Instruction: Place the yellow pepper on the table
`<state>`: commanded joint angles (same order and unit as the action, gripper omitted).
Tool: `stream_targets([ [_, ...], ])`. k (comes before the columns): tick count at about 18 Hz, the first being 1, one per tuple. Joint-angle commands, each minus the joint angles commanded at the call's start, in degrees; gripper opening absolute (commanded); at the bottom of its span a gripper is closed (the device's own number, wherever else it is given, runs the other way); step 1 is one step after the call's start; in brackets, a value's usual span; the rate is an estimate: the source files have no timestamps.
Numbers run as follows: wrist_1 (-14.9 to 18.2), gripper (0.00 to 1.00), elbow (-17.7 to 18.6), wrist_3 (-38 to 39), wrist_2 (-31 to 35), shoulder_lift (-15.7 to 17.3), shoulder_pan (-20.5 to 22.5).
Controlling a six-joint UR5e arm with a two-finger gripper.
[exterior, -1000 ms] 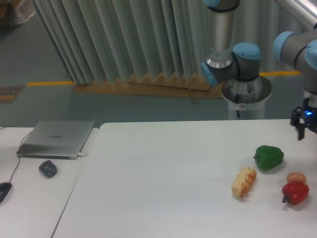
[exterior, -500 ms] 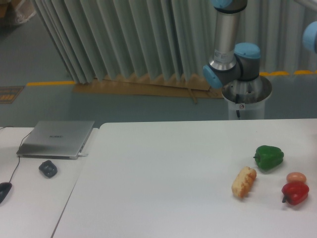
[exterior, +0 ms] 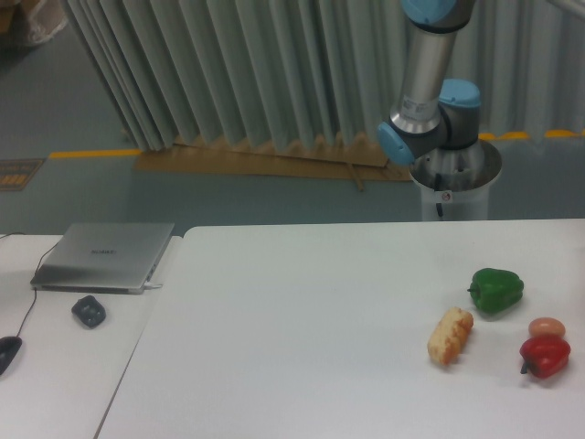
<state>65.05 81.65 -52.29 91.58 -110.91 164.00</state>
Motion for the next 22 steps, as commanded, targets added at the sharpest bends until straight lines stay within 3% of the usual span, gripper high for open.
stream_targets([
  [2, -2.2, 1.0, -0.1, -0.3, 0.0, -1.4, 0.5],
  [6, -2.6, 1.0, -1.9, 0.0, 0.1, -4.0, 0.9],
  [8, -4.4, 1.0, -2.5, 0.2, 0.0, -4.9, 0.8],
  [15, -4.9, 1.0, -3.3, 1.3, 0.2, -9.0, 0.4],
  [22, -4.9, 1.0, -3.7, 1.5, 0.0, -10.5, 0.4],
])
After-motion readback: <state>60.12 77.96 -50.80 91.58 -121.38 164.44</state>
